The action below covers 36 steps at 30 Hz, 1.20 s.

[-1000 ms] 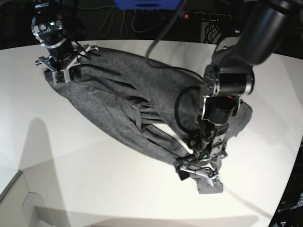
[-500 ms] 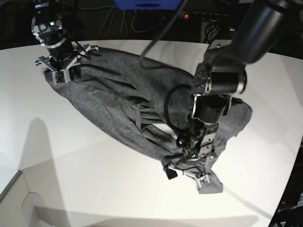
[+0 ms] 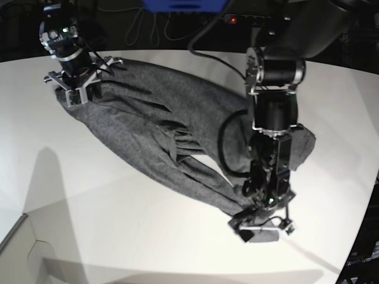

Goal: Layout the t-shirt on the table in an organized manner, then fold the t-shirt properly
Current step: 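Regrasp the shirt end with the left gripper, gathering fabric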

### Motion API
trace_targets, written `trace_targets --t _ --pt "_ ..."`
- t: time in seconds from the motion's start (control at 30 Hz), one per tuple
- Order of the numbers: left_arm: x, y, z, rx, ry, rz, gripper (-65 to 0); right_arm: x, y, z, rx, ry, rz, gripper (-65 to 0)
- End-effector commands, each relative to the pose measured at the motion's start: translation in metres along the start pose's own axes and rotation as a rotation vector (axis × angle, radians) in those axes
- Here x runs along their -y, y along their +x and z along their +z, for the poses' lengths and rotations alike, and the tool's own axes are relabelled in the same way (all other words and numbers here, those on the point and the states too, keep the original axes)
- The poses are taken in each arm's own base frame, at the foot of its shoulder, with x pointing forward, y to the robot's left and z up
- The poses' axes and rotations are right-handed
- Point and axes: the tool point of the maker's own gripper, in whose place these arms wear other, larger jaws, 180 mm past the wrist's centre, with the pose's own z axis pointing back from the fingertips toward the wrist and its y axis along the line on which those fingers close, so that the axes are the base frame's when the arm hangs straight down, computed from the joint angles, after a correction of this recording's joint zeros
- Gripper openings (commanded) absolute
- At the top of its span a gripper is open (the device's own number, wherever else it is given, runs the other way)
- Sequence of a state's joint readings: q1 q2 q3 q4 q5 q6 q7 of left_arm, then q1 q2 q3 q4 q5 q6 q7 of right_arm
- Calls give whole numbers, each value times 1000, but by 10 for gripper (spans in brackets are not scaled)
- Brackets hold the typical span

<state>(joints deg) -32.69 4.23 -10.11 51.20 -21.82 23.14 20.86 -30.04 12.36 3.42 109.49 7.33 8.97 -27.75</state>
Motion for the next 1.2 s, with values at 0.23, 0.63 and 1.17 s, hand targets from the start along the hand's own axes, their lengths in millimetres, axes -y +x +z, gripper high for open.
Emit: trace_targets --t 0.23,0.63,1.17 --pt "-6 -18 -31 -37 101 -118 0 2 11 1 43 -4 5 -524" --pt "29 -24 -29 14 61 -201 0 1 9 1 39 -4 3 -524" --pt "17 -57 -32 -34 82 -505 0 0 6 2 31 -2 1 -524"
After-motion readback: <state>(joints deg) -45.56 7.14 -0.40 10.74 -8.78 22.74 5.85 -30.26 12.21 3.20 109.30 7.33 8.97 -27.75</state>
